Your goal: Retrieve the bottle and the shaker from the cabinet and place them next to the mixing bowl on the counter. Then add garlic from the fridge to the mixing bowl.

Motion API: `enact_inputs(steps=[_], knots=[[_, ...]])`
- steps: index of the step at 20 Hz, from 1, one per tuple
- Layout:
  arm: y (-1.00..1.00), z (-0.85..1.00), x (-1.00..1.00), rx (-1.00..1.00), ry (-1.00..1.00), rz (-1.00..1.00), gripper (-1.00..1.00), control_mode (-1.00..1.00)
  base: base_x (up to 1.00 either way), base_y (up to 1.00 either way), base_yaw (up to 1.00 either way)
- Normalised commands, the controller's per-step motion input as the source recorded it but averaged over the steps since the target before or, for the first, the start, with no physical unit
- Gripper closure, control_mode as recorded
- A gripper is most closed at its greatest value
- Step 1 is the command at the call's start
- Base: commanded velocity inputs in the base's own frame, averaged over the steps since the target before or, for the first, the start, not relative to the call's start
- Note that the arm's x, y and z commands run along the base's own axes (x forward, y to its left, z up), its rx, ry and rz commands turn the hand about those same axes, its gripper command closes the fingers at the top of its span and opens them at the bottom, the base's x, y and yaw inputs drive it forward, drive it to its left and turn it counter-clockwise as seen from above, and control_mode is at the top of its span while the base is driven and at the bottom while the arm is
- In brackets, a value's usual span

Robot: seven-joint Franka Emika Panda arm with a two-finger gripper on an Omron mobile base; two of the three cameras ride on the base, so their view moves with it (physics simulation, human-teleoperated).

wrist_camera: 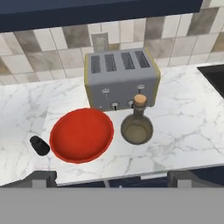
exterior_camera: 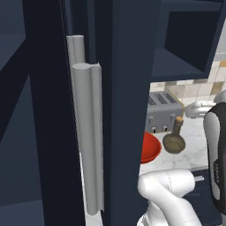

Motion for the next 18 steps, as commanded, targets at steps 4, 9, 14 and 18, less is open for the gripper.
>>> enact_inputs(steps=[4, 9, 14, 18], knots=[[0.0, 0.0, 0.0, 0.0, 0.0, 0.0, -1.0, -1.0, 0.0, 0.0, 0.0], [0.0, 0.0, 0.0, 0.0, 0.0, 0.0, -1.0, -1.0, 0.0, 0.0, 0.0], [0.0, 0.0, 0.0, 0.0, 0.0, 0.0, -1.0, 1.0, -0.76, -0.22, -0.1], [0.0, 0.0, 0.0, 0.0, 0.0, 0.0, -1.0, 1.0, -0.56, -0.37, -0.12]])
